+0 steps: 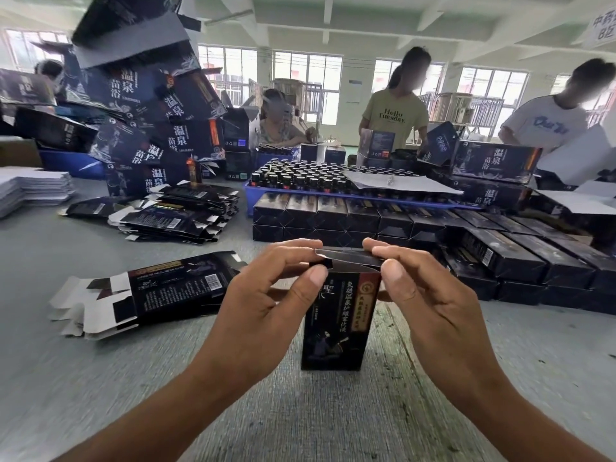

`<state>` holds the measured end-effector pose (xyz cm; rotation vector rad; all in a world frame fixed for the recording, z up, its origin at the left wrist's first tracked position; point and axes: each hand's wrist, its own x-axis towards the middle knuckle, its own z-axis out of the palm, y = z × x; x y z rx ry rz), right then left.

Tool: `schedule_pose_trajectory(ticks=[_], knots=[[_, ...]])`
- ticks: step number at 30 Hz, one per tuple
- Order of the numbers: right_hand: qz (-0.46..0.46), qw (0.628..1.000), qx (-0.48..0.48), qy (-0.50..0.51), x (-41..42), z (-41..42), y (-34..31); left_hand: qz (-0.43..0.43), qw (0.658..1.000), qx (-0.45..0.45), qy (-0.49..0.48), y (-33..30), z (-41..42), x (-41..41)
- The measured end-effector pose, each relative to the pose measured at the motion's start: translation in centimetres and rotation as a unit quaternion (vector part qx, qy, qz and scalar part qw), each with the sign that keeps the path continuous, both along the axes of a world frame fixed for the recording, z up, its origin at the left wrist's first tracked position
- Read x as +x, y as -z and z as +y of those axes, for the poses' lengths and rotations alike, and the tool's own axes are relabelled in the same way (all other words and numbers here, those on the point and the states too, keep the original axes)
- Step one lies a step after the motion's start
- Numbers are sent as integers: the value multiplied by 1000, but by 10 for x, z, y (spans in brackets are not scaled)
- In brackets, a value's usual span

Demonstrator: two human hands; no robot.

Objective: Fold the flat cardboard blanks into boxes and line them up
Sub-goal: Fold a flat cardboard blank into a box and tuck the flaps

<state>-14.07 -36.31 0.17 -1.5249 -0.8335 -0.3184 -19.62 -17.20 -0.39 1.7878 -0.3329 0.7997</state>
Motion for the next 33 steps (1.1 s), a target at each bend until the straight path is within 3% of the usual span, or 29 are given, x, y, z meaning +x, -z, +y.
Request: schedule_pose_trajectory(ticks=[12,21,28,33], knots=[[18,1000,13,12,0,0,1,-1,997,-76,17,-1,-4,-1],[-32,998,-13,49,1,-1,0,-4,995,-98,6,0,-3,-1],[-123,988,-61,73,8,-4,4,-2,999,-43,-2,3,-1,-1],[-122,988,-62,76,10,-3,8,-38,999,4,-18,1,-1,2]])
